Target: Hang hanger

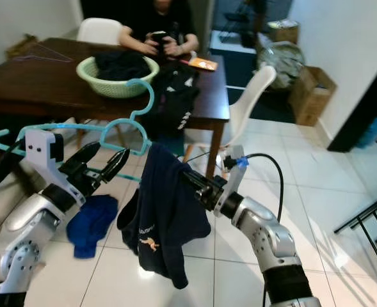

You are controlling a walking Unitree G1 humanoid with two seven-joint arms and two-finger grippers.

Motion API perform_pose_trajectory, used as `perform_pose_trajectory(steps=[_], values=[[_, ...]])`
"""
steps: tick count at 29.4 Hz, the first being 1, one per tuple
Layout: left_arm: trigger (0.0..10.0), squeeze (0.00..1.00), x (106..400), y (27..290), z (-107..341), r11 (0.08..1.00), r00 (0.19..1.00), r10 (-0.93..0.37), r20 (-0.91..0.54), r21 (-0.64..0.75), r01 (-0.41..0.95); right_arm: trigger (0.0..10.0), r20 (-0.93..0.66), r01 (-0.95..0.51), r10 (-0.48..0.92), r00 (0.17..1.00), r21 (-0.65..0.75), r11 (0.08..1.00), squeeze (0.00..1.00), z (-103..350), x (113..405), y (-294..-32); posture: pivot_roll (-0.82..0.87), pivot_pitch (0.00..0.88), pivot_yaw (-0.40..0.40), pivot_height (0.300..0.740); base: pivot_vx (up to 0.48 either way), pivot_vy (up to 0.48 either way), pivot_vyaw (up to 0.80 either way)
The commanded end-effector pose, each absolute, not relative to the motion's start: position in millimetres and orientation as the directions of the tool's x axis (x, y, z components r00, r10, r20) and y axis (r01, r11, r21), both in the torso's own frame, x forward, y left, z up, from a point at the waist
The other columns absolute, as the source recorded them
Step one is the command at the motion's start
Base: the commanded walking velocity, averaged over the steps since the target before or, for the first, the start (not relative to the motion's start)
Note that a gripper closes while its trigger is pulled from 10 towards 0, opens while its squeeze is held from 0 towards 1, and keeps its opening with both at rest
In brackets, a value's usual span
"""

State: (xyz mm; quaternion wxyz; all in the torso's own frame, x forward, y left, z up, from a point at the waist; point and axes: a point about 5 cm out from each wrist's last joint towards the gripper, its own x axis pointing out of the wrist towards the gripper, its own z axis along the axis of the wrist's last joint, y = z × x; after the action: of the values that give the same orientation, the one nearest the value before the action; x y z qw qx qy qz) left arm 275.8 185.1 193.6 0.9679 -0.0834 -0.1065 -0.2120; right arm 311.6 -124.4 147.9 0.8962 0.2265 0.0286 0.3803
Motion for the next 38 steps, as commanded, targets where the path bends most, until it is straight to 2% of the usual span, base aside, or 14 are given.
perform_pose_trajectory(steps=[1,3,4,6,7,8,10,12,17,23,25,34,36,38], values=[[10.0,0.0,273,179,192,0.881,0.874,-0.428,0.227,-0.112,0.461,10.0,0.14,-0.616,0.631,0.763,0.45,0.646,0.0,153,316,-140,0.07,0.0,-0.04,0.74,0.48,0.0,0.0],[10.0,0.0,271,184,183,0.899,0.898,-0.395,0.192,-0.118,0.421,10.0,0.259,-0.657,0.636,0.727,0.531,0.535,0.0,169,315,-140,0.07,0.0,-0.037,0.74,0.48,0.0,0.0],[10.0,0.0,271,184,183,0.899,0.898,-0.395,0.192,-0.118,0.421,10.0,0.259,-0.657,0.636,0.727,0.531,0.535,0.0,169,315,-140,0.07,0.0,-0.037,0.74,0.48,0.0,0.0],[10.0,0.0,268,190,174,0.909,0.913,-0.376,0.155,-0.13,0.396,10.0,0.42,-0.724,0.629,0.654,0.587,0.362,0.0,194,311,-137,0.07,0.0,-0.04,0.74,0.48,0.0,0.0],[10.0,0.0,268,190,174,0.909,0.913,-0.376,0.155,-0.13,0.396,10.0,0.42,-0.724,0.629,0.654,0.587,0.362,0.0,194,311,-137,0.07,0.0,-0.04,0.74,0.48,0.0,0.0],[10.0,0.0,266,191,171,0.907,0.914,-0.38,0.14,-0.14,0.398,10.0,0.496,-0.762,0.62,0.608,0.585,0.279,0.0,208,308,-136,0.07,0.0,-0.04,0.74,0.48,0.0,0.0],[10.0,0.0,266,191,171,0.907,0.914,-0.38,0.14,-0.14,0.398,10.0,0.496,-0.762,0.62,0.608,0.585,0.279,0.0,208,308,-136,0.07,0.0,-0.04,0.74,0.48,0.0,0.0],[10.0,0.0,261,194,169,0.902,0.912,-0.39,0.128,-0.146,0.406,10.0,0.591,-0.821,0.608,0.53,0.537,0.194,0.0,231,305,-135,0.08,0.0,-0.04,0.74,0.48,0.0,0.0],[10.0,0.0,260,198,172,0.905,0.913,-0.386,0.133,-0.138,0.403,10.0,0.612,-0.84,0.604,0.51,0.504,0.2,0.0,246,307,-132,0.08,0.0,-0.042,0.74,0.48,0.0,0.0],[10.0,0.0,264,212,179,0.969,0.963,-0.22,0.154,-0.083,0.234,10.0,0.561,-0.804,0.578,0.592,0.455,0.383,0.0,280,325,-104,0.09,0.0,-0.044,0.74,0.48,0.0,0.0],[10.0,0.0,264,214,180,0.975,0.968,-0.195,0.159,-0.076,0.209,10.0,0.559,-0.804,0.578,0.594,0.444,0.396,0.0,285,326,-100,0.09,0.0,-0.045,0.74,0.48,0.0,0.0],[10.0,0.0,266,215,190,0.995,0.978,-0.085,0.191,-0.044,0.095,10.0,0.549,-0.886,0.696,0.463,0.305,0.349,0.0,309,311,-56,0.1,0.0,-0.046,0.74,0.48,0.0,0.0],[10.0,0.0,268,211,192,0.999,0.979,-0.042,0.199,-0.021,0.047,10.0,0.545,-0.913,0.733,0.407,0.266,0.309,0.0,313,301,-28,0.11,0.0,-0.048,0.74,0.48,0.0,0.0],[10.0,0.0,268,211,192,0.999,0.979,-0.042,0.199,-0.021,0.047,10.0,0.545,-0.913,0.733,0.407,0.266,0.309,0.0,313,301,-28,0.11,0.0,-0.048,0.74,0.48,0.0,0.0]])
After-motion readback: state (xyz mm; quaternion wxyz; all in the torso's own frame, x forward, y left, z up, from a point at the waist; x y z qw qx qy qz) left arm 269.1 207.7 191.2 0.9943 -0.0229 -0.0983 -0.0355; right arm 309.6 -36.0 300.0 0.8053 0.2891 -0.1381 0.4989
